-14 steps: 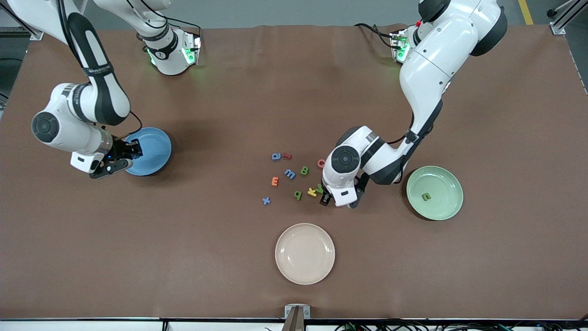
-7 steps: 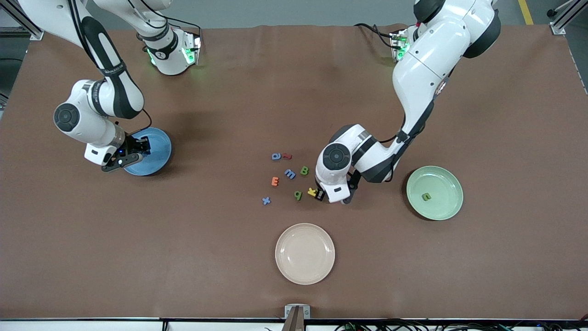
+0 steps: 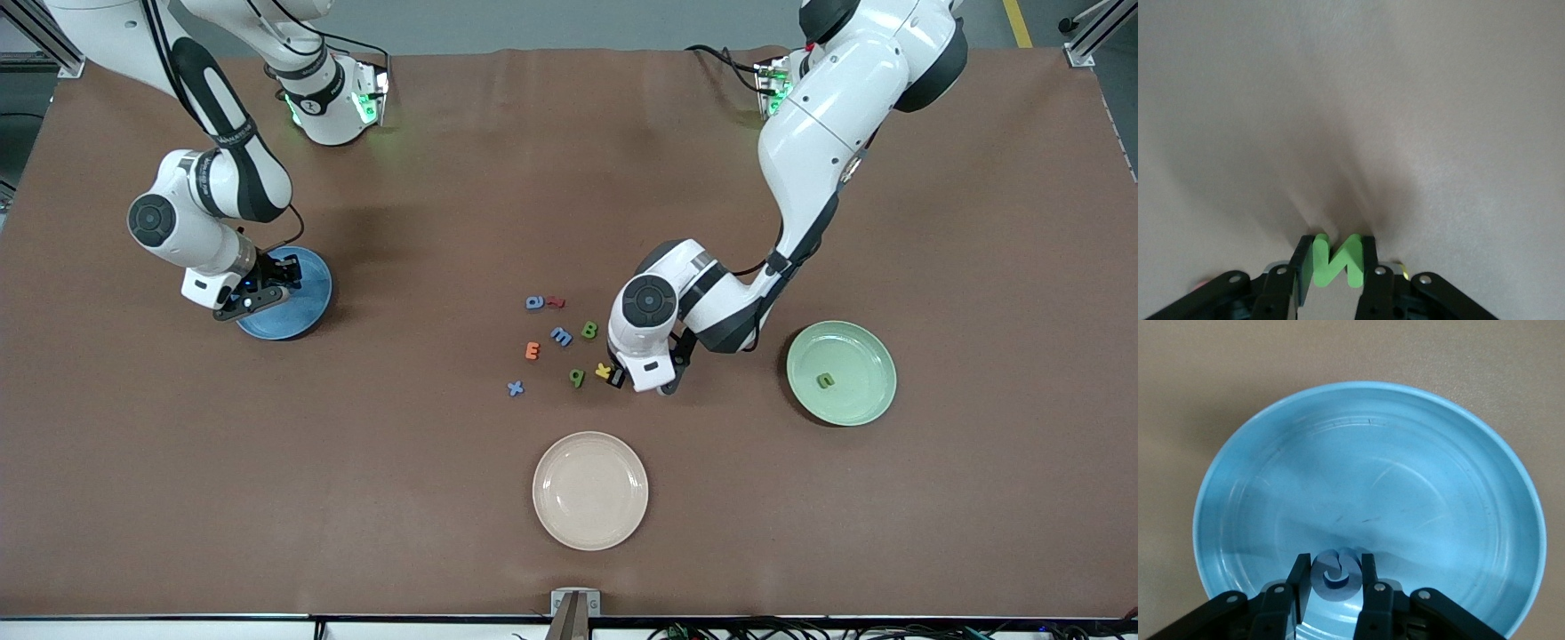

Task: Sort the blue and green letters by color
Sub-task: 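Carry the blue letter to the blue plate with the right gripper and release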

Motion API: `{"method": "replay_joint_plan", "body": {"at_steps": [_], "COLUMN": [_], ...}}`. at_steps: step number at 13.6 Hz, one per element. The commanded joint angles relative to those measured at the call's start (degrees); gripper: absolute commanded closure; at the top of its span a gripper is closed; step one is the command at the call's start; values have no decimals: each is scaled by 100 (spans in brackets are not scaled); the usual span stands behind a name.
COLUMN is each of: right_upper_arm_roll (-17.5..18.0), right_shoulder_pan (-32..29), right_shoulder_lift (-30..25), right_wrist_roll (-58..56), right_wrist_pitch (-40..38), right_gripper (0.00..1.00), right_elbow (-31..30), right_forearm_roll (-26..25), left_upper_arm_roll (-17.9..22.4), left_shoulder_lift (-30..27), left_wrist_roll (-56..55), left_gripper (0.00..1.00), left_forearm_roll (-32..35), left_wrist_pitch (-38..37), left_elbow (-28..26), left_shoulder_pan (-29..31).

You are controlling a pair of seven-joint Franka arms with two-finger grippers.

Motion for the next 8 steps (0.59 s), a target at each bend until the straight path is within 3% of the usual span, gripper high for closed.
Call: {"method": "replay_joint_plan", "body": {"at_steps": [1,3,8], "right_upper_arm_roll": [22,22,48], "right_shoulder_pan": [0,0,35], "right_shoulder_lift": [-56,-82,-214], "right_wrist_roll": [-30,-12,120], "right_wrist_pitch": [213,64,-1419], "right_gripper": [0,0,0], "right_elbow": [-114,-18,1008], "right_forearm_roll": [-26,-35,-35], "left_upper_arm_roll": [38,38,38], "left_shoulder_lift": [-203,-510,-1108], "left_wrist_roll": [337,880,2646], "left_gripper": [100,100,100], "left_forearm_roll": [154,163,302], "left_wrist_pitch": [-95,-95,-210], "left_elbow": [-95,-358,-947], "left_shoulder_pan": [264,589,1414]}}
